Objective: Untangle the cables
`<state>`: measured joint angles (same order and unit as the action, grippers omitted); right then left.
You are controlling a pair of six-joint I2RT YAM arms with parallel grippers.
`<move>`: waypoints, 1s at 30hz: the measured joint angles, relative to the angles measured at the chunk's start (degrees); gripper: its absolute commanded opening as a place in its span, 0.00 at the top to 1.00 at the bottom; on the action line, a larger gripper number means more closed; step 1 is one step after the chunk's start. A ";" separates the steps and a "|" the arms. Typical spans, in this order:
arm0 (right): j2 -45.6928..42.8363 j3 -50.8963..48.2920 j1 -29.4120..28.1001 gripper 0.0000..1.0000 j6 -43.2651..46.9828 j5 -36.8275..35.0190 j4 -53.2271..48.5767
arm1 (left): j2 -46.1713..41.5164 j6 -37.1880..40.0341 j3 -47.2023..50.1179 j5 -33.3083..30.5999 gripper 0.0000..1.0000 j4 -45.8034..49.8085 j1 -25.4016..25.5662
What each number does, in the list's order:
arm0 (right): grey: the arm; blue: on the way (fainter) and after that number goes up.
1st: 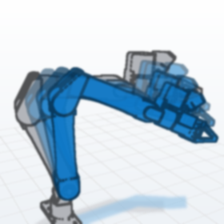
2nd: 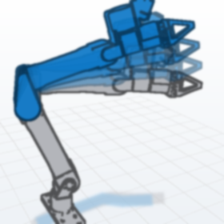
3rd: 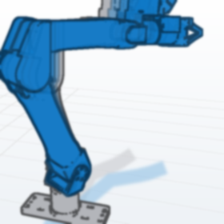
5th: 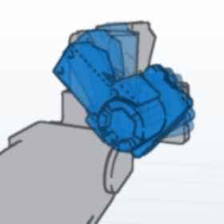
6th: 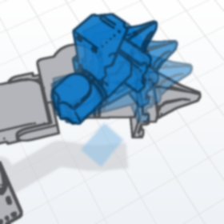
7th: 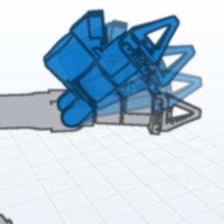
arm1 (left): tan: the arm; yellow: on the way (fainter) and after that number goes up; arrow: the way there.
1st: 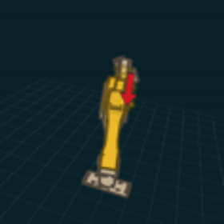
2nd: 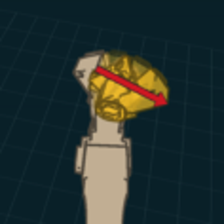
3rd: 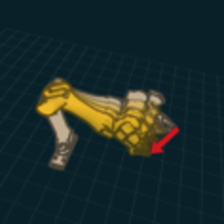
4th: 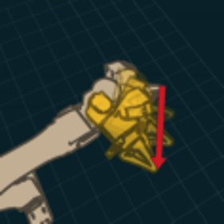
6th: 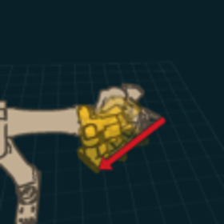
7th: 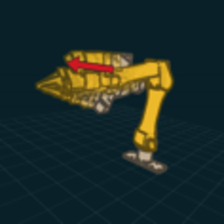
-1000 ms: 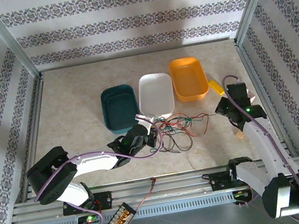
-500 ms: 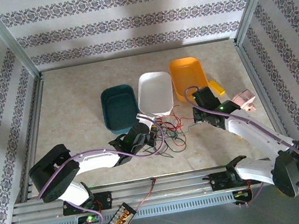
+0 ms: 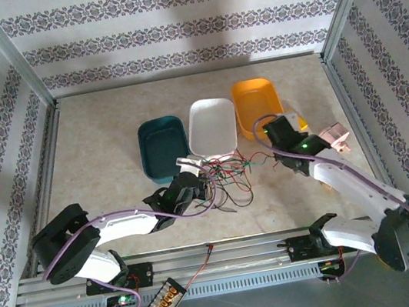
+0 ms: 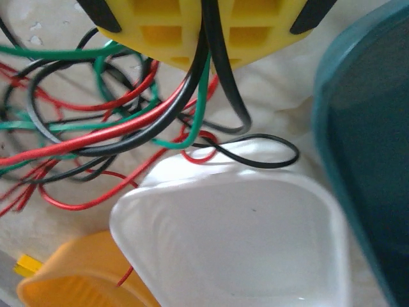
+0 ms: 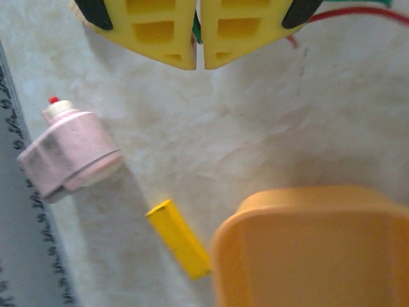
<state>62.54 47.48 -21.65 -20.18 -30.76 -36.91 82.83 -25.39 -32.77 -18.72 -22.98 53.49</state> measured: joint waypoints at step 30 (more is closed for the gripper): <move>5.03 -2.05 -11.98 1.00 2.03 9.94 5.11 | 3.15 2.84 -2.71 2.25 1.00 1.18 -0.04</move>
<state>67.57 45.43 -33.63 -18.15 -20.82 -31.79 85.97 -22.55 -35.48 -16.47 -21.80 53.45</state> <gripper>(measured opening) 0.045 0.067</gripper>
